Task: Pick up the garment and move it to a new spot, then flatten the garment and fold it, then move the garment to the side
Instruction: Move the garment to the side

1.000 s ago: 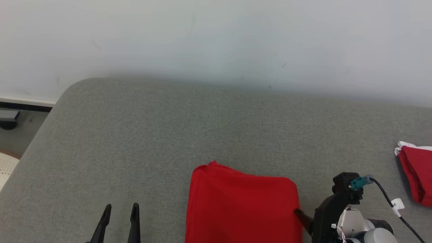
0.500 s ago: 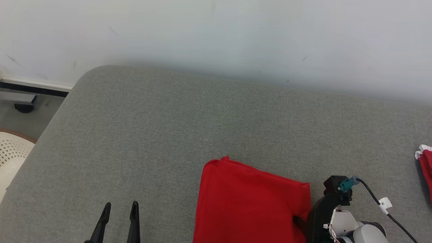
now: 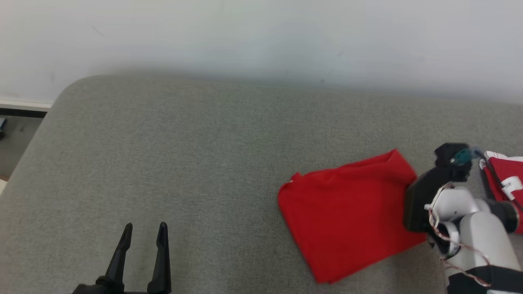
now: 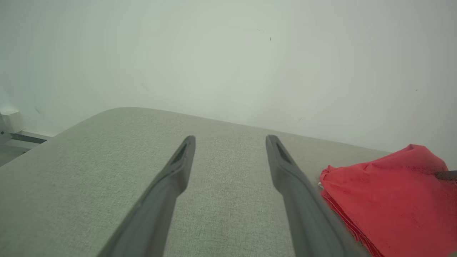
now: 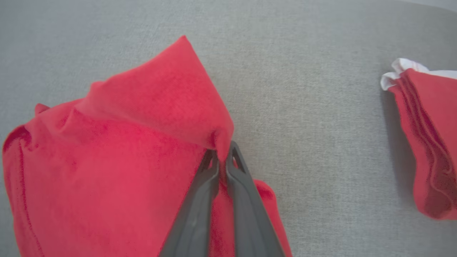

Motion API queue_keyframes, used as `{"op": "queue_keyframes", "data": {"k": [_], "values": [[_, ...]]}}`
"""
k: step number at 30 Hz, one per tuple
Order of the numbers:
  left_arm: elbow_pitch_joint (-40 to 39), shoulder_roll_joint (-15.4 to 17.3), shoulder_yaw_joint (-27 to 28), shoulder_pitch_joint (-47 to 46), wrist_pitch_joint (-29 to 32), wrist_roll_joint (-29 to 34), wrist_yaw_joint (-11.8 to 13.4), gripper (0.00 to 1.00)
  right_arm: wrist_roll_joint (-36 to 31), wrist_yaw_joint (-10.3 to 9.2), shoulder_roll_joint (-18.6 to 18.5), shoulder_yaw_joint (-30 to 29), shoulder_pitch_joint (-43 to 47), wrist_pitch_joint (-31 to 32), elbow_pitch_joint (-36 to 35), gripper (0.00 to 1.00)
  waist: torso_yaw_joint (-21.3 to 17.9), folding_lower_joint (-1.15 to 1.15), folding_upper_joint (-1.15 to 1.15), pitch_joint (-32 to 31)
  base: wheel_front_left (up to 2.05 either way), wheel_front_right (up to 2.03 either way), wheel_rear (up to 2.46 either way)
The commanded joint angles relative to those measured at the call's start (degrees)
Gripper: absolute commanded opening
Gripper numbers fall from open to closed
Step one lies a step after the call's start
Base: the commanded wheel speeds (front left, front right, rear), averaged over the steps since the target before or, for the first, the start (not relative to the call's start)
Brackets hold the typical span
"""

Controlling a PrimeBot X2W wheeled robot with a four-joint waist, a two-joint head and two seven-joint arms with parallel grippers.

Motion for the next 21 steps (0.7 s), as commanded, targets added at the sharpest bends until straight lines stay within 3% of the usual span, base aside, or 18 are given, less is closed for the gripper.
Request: {"op": "queue_keyframes", "data": {"k": [1,7,15,21], "values": [[-0.51,-0.25,-0.09,-1.02,-0.12,0.80,0.07,1.00,-1.50,0.01,-0.24,-1.65,-2.00,0.63,-0.78,0.00,-2.50,-0.01,0.00,2.53,0.00,0.00,0.00],[-1.16,-0.47,-0.82,-3.19,-0.13,1.04,0.07,1.00,-7.13,0.01,-3.35,-7.42,-7.13,4.59,-5.26,0.00,-5.49,-0.01,0.00,5.96,0.00,0.00,0.00],[-1.13,-0.35,-1.09,-5.71,-0.12,1.27,0.07,1.00,-8.83,0.01,-8.02,-12.90,-10.28,8.64,-11.92,0.00,-8.80,-0.01,0.00,9.89,0.00,0.00,0.00],[-1.62,0.45,-1.14,-7.89,-0.13,1.15,0.07,1.00,-10.29,0.01,-12.19,-15.90,-12.29,9.46,-10.68,0.00,-9.51,-0.01,0.00,12.83,0.00,0.00,0.00]]}}
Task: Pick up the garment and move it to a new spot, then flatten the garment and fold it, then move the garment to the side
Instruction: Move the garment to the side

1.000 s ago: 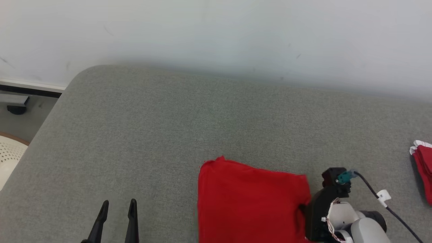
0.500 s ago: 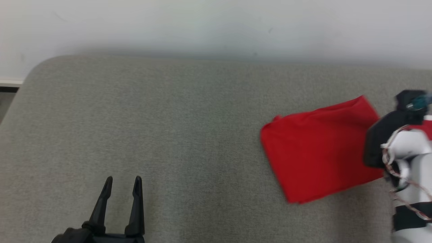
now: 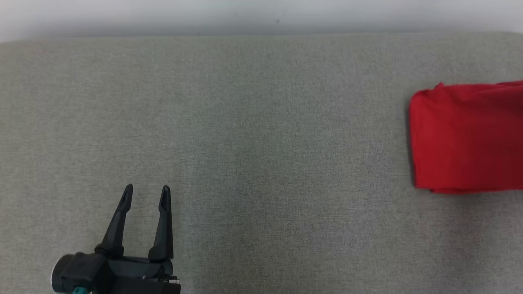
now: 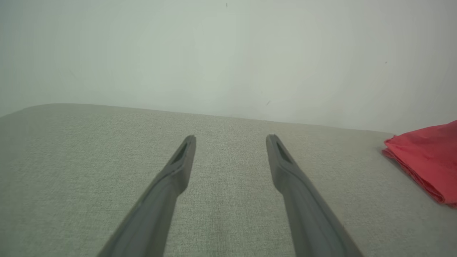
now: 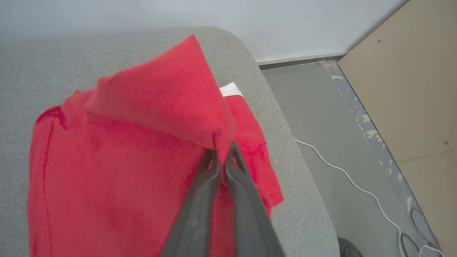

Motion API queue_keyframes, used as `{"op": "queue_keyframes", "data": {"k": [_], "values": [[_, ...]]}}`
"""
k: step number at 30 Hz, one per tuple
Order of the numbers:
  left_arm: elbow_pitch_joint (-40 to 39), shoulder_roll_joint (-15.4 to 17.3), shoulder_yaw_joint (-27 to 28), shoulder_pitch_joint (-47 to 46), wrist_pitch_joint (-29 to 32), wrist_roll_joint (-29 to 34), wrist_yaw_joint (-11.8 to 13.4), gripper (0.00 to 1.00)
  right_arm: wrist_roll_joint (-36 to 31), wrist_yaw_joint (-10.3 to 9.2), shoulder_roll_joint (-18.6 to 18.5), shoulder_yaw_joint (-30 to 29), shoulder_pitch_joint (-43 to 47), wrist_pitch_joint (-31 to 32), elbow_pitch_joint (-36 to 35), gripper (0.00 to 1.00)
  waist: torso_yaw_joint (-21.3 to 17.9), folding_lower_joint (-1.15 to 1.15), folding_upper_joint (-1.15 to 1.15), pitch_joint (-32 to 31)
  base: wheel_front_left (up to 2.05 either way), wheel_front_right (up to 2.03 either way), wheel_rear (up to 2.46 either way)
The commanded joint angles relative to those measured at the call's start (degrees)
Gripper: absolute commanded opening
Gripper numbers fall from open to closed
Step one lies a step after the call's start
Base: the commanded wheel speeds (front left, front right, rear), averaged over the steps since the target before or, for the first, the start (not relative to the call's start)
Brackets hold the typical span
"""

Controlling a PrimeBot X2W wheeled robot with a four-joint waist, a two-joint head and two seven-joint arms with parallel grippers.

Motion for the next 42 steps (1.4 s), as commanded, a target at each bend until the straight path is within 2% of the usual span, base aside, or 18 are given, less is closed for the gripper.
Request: {"op": "queue_keyframes", "data": {"k": [1,8,14,15,16,22,25,28,30,34,42], "values": [[-0.03,0.43,0.11,-0.73,-0.12,-0.09,0.08,1.00,-0.70,0.01,-0.55,-0.07,-1.08,-0.16,0.26,0.00,-1.33,-0.01,-0.01,2.54,0.00,0.00,0.00],[-0.41,2.08,-1.08,-3.02,-0.11,0.04,0.08,1.00,-5.37,0.01,-7.15,0.35,-5.03,-5.62,6.24,0.00,-1.56,-0.01,-0.01,6.48,0.00,0.00,0.00],[0.20,2.58,-2.54,-4.77,-0.12,0.27,0.08,1.00,-9.38,0.01,-10.88,2.13,-7.60,-12.78,12.89,0.02,-1.23,-0.01,-0.01,8.19,0.00,0.00,0.00],[0.35,2.55,-2.73,-4.81,-0.12,0.34,0.08,1.00,-9.78,0.01,-11.23,2.96,-7.67,-14.36,13.35,0.71,-1.19,-0.01,-0.01,8.26,0.00,0.00,0.00],[0.36,2.53,-2.79,-5.01,-0.12,0.50,0.08,1.00,-10.25,0.01,-11.60,3.42,-7.83,-16.17,13.44,1.00,-1.19,-0.01,-0.01,8.34,0.00,0.00,0.00],[-1.45,2.59,-3.25,-5.32,-0.12,0.30,0.08,1.00,-12.24,0.01,-11.39,4.76,-8.18,-21.78,16.53,1.00,-1.71,-0.01,-0.01,7.65,0.00,0.00,0.00],[-1.68,2.76,-2.00,-3.99,-0.12,0.31,0.09,1.00,-11.20,0.01,-10.54,5.50,-7.62,-24.09,17.31,1.00,-2.14,-0.01,-0.01,6.15,0.00,0.00,0.00],[-2.69,1.83,-0.57,-3.22,-0.12,-0.23,0.10,1.00,-9.02,0.01,-10.55,7.27,-6.00,-29.10,17.78,1.00,-2.59,-0.01,-0.01,4.00,0.00,0.00,0.00],[-2.88,1.16,1.10,-2.22,-0.12,0.42,0.18,1.00,-4.45,0.01,-9.97,8.56,-5.07,-33.47,18.42,1.00,-2.84,-0.01,-0.01,2.09,0.00,0.00,0.00],[-2.42,0.02,3.37,-0.11,-0.11,1.45,0.59,1.00,4.92,0.01,-5.52,10.74,-2.48,-41.19,17.49,1.00,-3.69,-0.01,-0.01,-1.66,0.00,0.00,0.00],[0.90,-1.06,6.11,4.08,-0.12,0.50,2.11,1.00,18.94,0.00,-0.04,21.41,11.79,-52.38,8.49,1.00,-3.31,-0.01,-0.01,-9.22,0.00,0.00,0.00]]}}
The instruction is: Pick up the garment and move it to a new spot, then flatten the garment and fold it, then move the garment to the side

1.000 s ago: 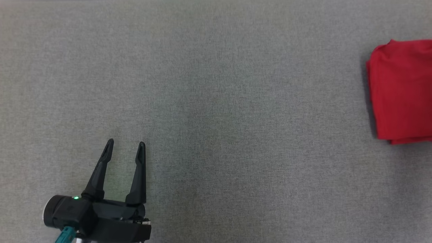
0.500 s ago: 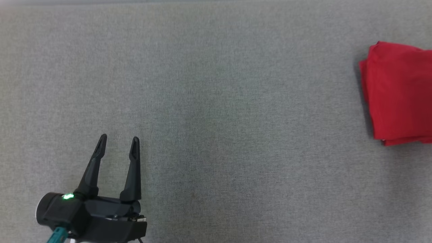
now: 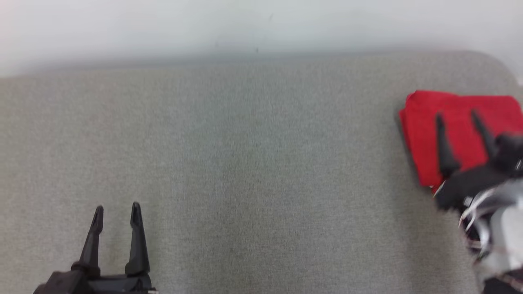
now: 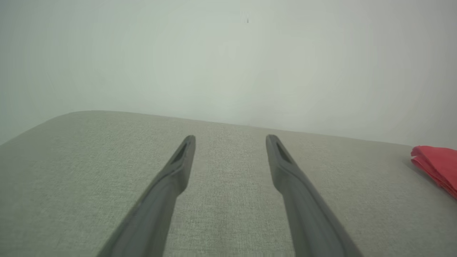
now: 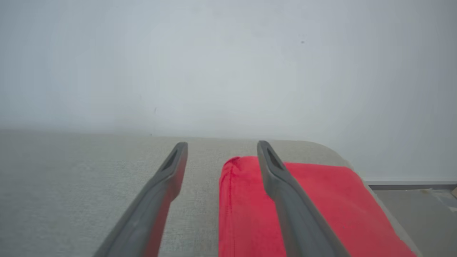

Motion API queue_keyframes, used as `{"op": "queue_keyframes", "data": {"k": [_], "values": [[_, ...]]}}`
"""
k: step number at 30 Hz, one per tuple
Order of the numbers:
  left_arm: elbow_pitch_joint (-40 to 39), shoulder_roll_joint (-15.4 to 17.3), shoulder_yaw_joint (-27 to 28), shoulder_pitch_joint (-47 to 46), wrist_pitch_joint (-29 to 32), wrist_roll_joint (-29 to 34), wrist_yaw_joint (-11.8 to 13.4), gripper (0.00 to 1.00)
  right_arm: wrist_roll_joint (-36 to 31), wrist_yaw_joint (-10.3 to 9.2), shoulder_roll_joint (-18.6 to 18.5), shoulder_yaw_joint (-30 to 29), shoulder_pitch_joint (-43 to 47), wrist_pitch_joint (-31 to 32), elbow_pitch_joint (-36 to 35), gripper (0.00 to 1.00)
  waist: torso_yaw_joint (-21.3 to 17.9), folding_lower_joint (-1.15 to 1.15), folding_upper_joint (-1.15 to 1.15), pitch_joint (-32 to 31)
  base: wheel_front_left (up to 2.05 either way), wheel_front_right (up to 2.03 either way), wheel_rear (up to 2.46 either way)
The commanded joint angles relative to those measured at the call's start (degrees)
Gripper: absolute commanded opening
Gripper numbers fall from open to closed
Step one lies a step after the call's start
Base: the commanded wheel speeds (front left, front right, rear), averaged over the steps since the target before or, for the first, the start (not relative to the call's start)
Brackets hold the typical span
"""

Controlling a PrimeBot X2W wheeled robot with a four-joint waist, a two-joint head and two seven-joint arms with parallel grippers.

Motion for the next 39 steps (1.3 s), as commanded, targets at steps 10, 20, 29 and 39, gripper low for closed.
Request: {"op": "queue_keyframes", "data": {"k": [10,20,29,39], "values": [[3.40,-0.39,1.99,4.47,-0.13,-1.86,0.15,1.00,5.23,-0.01,8.18,4.19,16.11,-7.34,-6.59,1.00,0.92,0.02,0.01,-9.56,0.00,0.00,0.00],[7.38,-0.40,2.31,6.89,-0.13,-2.23,-0.22,1.00,3.76,0.00,12.53,7.51,23.11,-9.57,-4.32,1.00,1.95,0.02,0.01,-12.30,0.00,0.00,0.00],[9.03,-0.38,2.53,7.25,-0.13,-2.66,-0.14,1.00,2.14,0.00,12.94,6.60,23.82,-9.69,-2.77,1.00,1.74,0.02,0.01,-12.92,0.00,0.00,0.00],[9.36,-0.40,2.86,7.10,-0.13,-2.12,-0.30,1.00,3.57,0.00,12.95,6.96,23.77,-10.00,-2.26,1.00,2.15,0.02,0.01,-12.41,0.00,0.00,0.00]]}}
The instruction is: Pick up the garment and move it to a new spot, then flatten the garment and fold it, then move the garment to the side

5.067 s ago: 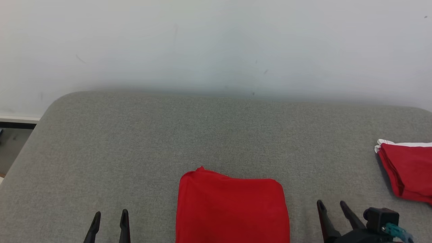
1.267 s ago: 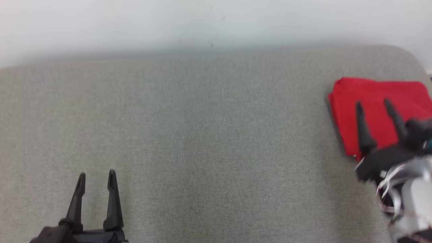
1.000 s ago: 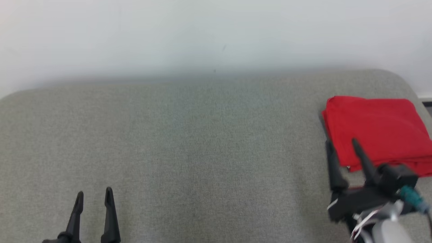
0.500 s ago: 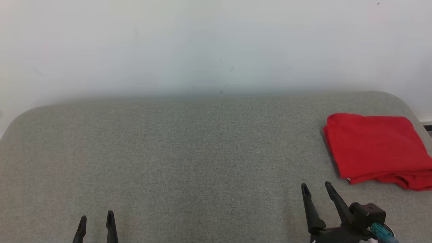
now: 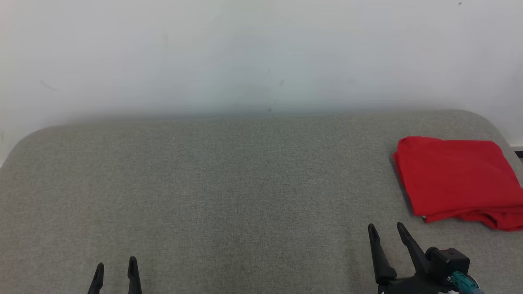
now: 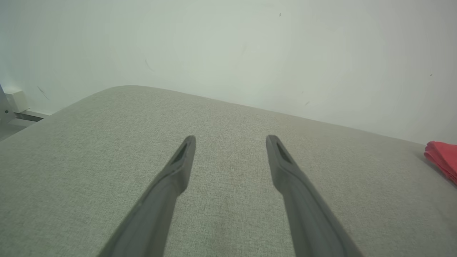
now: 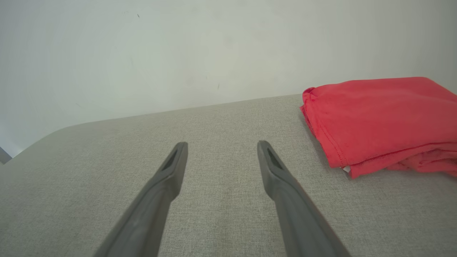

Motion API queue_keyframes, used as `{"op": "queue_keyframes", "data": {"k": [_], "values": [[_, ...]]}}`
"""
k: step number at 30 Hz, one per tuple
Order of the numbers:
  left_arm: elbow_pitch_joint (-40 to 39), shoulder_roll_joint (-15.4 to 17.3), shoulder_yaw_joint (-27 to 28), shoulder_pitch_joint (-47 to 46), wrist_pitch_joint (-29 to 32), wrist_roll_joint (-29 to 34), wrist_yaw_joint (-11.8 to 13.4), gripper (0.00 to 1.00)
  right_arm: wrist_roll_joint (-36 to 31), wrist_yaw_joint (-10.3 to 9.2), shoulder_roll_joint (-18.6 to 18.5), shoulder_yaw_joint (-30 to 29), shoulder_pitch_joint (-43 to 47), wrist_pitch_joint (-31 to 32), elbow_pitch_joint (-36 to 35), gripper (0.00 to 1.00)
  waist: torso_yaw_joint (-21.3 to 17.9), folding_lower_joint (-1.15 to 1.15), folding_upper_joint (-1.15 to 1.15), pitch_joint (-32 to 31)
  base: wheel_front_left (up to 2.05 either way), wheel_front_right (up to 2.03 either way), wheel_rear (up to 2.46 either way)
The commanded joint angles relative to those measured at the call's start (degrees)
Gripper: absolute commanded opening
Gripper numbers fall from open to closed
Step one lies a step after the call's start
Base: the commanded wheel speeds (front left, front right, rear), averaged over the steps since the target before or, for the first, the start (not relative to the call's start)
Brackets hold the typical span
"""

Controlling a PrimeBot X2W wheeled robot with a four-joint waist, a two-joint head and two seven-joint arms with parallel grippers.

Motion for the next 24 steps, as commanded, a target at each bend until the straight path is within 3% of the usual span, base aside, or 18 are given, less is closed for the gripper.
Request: {"op": "queue_keyframes", "data": {"k": [1,7,8,14,24], "values": [[0.14,-0.02,0.03,0.13,-0.13,0.45,-0.06,1.00,0.31,0.01,0.06,0.22,-0.04,-0.32,0.26,1.00,0.11,0.00,0.00,0.17,0.00,0.00,0.00],[0.19,-0.02,-0.07,-0.22,-0.13,0.87,-0.21,1.00,0.61,0.01,0.06,0.54,-0.26,-0.48,0.54,1.00,0.31,0.00,0.00,0.56,0.00,0.00,0.00],[0.11,-0.01,-0.03,-0.06,0.00,0.24,-0.16,0.00,0.57,0.00,0.01,0.57,-0.02,-0.25,0.48,0.00,0.31,0.00,0.00,0.57,0.00,0.00,0.00],[3.15,-0.48,0.08,-0.15,0.75,-0.76,-0.17,0.00,1.43,0.00,0.05,0.59,1.66,-0.02,3.32,0.00,0.33,0.01,0.00,0.62,0.00,0.00,0.00],[3.82,-0.40,0.65,-2.35,3.99,-11.04,-0.37,0.00,12.18,0.00,0.05,-0.76,0.78,1.62,2.67,0.00,0.38,0.01,0.00,0.75,0.00,0.00,0.00]]}}
